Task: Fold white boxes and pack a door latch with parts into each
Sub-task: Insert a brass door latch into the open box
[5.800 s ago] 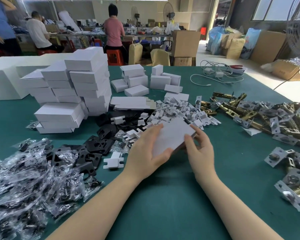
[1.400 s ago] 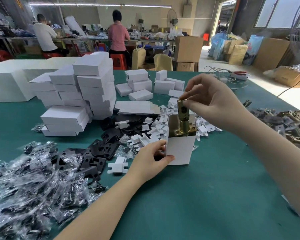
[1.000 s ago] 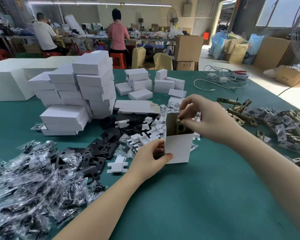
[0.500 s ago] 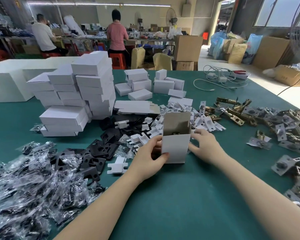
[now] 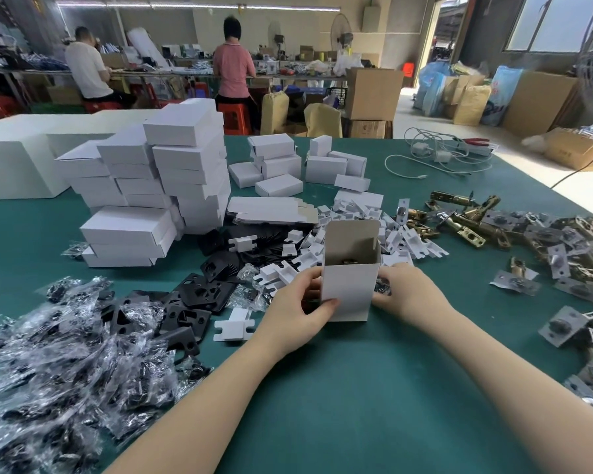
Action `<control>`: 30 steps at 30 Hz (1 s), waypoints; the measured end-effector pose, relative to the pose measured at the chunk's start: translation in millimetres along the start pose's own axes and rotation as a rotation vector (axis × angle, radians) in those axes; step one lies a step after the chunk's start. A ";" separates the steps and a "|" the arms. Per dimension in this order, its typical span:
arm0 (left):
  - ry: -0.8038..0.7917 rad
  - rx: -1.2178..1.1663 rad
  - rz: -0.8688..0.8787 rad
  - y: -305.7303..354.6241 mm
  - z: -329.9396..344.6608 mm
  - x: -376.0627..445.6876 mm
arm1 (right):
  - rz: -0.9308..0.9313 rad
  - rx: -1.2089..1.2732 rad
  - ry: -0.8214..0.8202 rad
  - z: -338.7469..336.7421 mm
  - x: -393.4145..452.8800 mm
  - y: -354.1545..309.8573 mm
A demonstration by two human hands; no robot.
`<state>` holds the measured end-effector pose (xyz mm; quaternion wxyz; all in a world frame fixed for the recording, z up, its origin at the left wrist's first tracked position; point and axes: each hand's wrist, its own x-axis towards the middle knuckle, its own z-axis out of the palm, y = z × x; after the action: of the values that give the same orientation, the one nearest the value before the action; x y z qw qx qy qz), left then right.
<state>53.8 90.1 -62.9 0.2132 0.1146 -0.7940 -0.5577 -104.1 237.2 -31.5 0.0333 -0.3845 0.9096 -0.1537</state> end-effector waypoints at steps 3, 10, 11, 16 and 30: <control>0.005 -0.003 -0.004 0.2 0.3 -0.2 | 0.025 0.142 0.019 -1.7 1.7 2.9; 0.004 0.009 -0.006 0.5 0.7 0.0 | 0.209 -0.121 0.083 7.6 5.6 -2.9; 0.002 0.008 -0.008 0.4 0.6 0.1 | 0.187 -0.141 0.116 10.3 7.9 -6.1; -0.006 0.011 -0.018 0.8 0.5 -0.6 | -0.127 -0.093 0.021 14.1 20.5 -14.1; -0.004 0.000 -0.024 2.0 0.2 -0.2 | -0.239 -0.230 -0.022 11.5 27.0 -7.7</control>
<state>53.9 91.0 -61.1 0.2048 0.1228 -0.7930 -0.5604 -115.7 210.0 -38.4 -0.0193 -0.4930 0.8685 -0.0472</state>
